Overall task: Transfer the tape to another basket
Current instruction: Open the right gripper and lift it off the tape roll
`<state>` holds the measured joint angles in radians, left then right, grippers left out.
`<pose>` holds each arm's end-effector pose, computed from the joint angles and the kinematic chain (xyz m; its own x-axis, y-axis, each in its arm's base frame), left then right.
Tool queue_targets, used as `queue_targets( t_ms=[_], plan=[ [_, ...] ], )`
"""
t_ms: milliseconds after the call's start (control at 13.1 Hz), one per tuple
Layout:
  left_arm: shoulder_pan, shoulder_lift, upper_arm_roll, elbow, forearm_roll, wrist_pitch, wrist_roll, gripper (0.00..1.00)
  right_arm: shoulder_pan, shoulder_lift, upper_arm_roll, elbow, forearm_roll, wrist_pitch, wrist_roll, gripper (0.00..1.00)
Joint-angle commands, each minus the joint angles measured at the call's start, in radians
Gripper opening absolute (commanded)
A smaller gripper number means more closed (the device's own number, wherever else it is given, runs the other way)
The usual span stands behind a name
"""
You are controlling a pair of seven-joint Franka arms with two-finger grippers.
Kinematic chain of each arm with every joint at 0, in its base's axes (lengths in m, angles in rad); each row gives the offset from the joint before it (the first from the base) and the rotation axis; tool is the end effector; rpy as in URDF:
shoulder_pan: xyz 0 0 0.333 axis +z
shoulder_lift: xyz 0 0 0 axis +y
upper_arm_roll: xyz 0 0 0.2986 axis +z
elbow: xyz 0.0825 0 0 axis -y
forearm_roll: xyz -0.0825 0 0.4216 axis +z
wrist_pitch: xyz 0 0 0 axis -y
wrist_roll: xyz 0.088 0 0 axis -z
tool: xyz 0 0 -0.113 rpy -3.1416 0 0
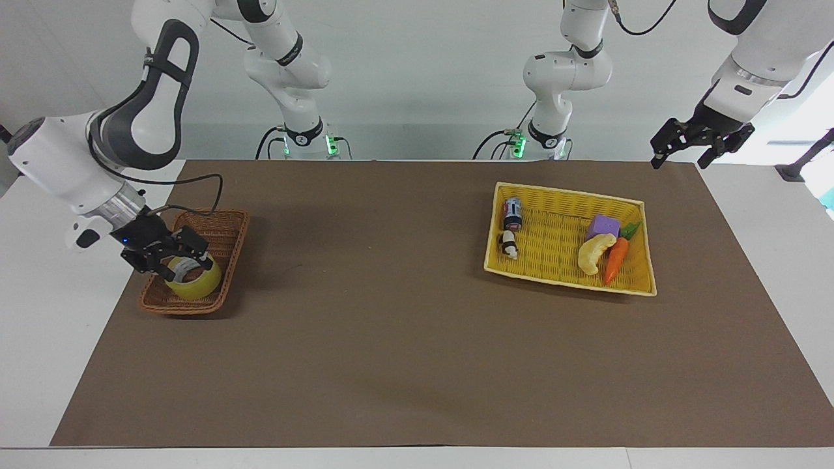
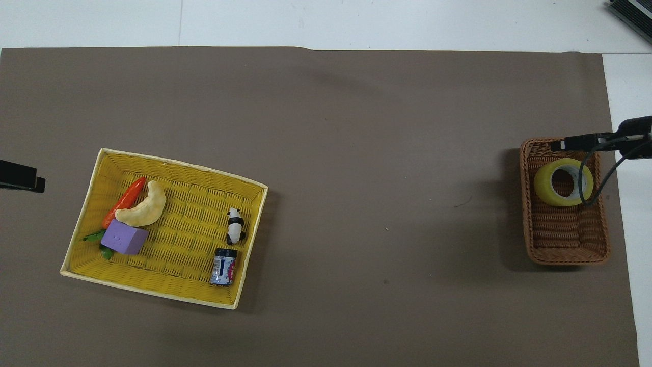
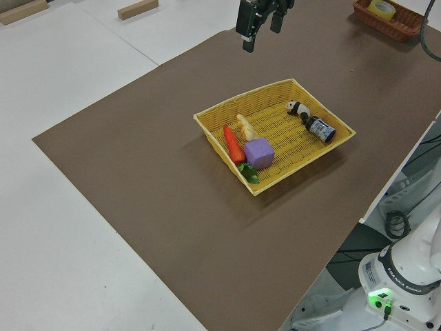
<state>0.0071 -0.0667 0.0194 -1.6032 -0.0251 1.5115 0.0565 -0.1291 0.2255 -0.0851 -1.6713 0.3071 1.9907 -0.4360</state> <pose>0.5660 0.0124 0.6182 0.9992 -0.0315 -0.0235 -0.0309 -0.9991 0.0278 0.6618 -0.1194 0.4476 0.9786 0.0905 0.1847 0.1292 -0.9691 -0.2099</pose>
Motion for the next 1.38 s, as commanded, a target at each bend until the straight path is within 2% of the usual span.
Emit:
queue_targets(
  t_ms=[0, 230, 536, 842, 1072, 1302],
  plan=[
    [-0.001, -0.008, -0.001, 0.003, 0.02, -0.013, -0.009, 1.0, 0.045, -0.049, 0.002, -0.007, -0.094, -0.024, 0.092, 1.0],
    [-0.001, -0.008, -0.001, 0.003, 0.02, -0.013, -0.009, 1.0, 0.081, -0.096, 0.002, -0.011, -0.135, -0.093, 0.146, 1.0],
    [-0.001, -0.008, -0.001, 0.003, 0.02, -0.013, -0.009, 1.0, 0.164, -0.159, 0.002, -0.018, -0.198, -0.182, 0.348, 1.0],
    [-0.001, -0.008, -0.001, 0.003, 0.02, -0.013, -0.009, 1.0, 0.175, -0.215, 0.004, -0.008, -0.223, -0.251, 0.445, 1.0],
    [-0.001, -0.008, -0.001, 0.003, 0.02, -0.013, -0.009, 1.0, 0.171, -0.29, -0.002, 0.037, -0.269, -0.325, 0.447, 1.0],
    [-0.001, -0.008, -0.001, 0.003, 0.02, -0.013, -0.009, 1.0, 0.172, -0.301, 0.001, 0.129, -0.299, -0.432, 0.45, 1.0]
  ],
)
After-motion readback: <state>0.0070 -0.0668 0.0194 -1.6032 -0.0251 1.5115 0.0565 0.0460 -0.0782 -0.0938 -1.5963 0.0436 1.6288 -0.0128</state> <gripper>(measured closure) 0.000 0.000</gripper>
